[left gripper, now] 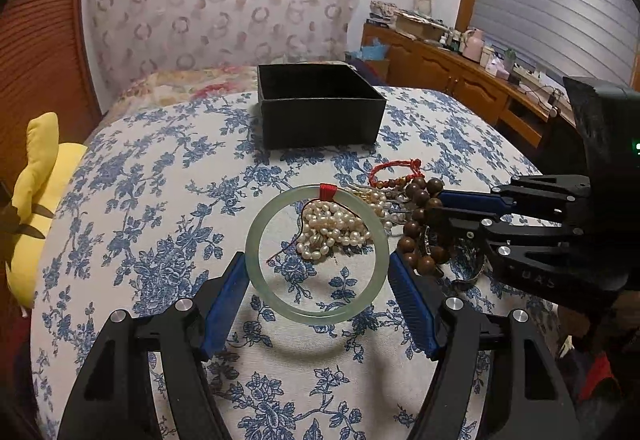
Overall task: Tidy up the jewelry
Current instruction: 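Grasp the jade bangle with the left gripper while the right gripper grasps the brown bead bracelet, then carry the jade bangle into the black box with the left gripper while the right drops the bead bracelet in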
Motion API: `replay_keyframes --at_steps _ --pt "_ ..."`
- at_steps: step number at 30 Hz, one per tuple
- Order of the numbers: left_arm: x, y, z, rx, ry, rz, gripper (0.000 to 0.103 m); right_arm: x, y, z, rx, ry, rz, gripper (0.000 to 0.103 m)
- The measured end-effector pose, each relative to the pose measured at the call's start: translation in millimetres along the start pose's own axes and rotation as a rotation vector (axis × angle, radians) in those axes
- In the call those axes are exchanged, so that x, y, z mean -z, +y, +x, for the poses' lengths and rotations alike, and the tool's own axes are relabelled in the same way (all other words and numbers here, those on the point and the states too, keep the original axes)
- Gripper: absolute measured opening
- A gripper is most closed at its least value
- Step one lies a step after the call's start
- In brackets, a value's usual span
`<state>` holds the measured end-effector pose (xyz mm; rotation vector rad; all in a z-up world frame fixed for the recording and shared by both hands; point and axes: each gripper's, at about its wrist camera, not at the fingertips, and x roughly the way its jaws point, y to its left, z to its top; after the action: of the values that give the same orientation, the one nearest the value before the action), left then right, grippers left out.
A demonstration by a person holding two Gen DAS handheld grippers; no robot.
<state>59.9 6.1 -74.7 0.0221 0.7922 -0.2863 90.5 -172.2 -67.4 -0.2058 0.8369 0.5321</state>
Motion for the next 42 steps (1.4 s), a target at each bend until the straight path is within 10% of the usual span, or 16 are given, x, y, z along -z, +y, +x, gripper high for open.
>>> replay_keyframes --at_steps 25,42 --pt "-29.2 9.6 -15.9 0.004 -0.090 -0.030 0.068 -58.7 -13.5 -95.8 -0.052 -0.241 -0.075 0.015" --pt "-71.6 25.9 0.3 -0.003 -0.142 -0.035 0.068 -139.1 -59.1 -44.5 0.033 -0.277 -0.088 0.015"
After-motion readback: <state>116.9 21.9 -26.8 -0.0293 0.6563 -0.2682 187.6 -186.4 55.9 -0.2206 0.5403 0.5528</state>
